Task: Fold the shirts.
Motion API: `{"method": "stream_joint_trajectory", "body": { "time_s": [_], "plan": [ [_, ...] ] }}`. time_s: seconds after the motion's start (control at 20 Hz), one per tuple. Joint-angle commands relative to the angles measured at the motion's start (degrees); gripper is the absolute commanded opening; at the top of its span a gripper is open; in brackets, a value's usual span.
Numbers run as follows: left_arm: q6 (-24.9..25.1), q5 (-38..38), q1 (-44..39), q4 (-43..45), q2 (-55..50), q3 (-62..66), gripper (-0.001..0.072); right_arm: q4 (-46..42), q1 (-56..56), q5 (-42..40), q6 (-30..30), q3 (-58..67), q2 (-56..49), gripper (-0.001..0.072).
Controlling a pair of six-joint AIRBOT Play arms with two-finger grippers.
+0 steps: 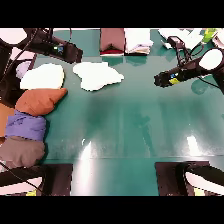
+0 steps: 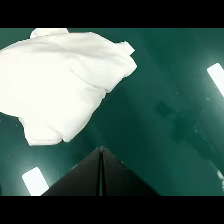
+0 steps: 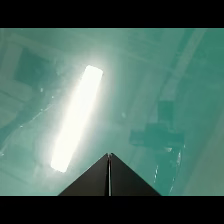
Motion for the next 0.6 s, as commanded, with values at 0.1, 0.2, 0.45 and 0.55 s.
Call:
{"method": "stream_joint_trajectory", "body": {
  "time_s": [0.1,0.2,0.45,0.55],
  "plan": [
    [-0.3,7.3,0.0,3.4,-0.2,0.0,0.0282,0.4,0.0,-2.8,0.0,0.0,0.0,0.0017],
    [-5.1,7.5,1.1,6.5,-2.2,0.0,0.0548,0.5,0.0,-2.4,0.0,0.9,0.0,0.0017],
    [-6.6,2.4,5.2,6.0,-16.6,0.0,0.0549,0.5,0.0,0.2,0.0,6.4,0.0,0.0017],
    [-6.6,2.1,5.5,4.1,-23.0,0.0,0.0549,0.5,0.0,0.1,0.0,7.3,0.0,0.0017]
  ]
}}
